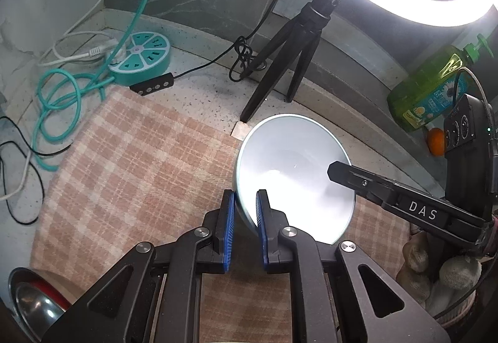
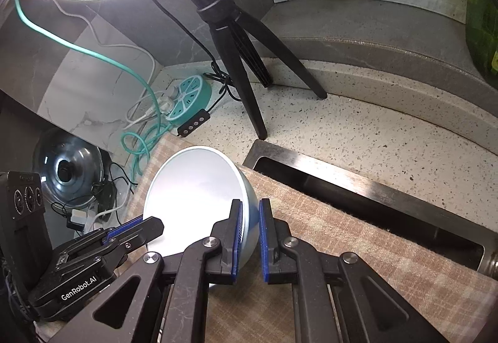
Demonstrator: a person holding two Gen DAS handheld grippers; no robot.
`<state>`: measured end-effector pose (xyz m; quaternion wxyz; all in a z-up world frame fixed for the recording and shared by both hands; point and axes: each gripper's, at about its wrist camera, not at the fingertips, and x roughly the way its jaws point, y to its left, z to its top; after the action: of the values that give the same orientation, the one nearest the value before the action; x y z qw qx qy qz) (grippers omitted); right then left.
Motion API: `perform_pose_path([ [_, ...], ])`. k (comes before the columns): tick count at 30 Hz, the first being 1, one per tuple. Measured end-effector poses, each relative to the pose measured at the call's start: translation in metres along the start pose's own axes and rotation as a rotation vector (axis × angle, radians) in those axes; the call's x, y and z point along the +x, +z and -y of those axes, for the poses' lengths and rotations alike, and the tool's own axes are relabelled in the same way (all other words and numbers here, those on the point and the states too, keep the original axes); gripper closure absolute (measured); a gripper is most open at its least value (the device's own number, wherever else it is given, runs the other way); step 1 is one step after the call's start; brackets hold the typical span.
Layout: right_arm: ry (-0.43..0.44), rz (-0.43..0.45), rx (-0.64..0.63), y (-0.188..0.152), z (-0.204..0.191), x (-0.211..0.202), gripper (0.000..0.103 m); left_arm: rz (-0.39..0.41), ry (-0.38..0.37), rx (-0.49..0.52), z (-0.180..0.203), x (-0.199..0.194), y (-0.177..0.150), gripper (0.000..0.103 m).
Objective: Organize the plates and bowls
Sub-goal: 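Close both grippers on the pale white bowl rim, then lift the pale white bowl and carry it toward the stack with both grippers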
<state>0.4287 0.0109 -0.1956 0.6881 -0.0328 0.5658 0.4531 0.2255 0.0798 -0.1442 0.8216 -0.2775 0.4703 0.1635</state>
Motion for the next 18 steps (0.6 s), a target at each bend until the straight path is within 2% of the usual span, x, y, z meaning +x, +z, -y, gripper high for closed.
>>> perform_pose_path([
  [18,-0.052,0.065,-0.028,-0.026,-0.050,-0.051,0.093,0.059,-0.050,0.058,-0.006,-0.057,-0.020,0.091],
])
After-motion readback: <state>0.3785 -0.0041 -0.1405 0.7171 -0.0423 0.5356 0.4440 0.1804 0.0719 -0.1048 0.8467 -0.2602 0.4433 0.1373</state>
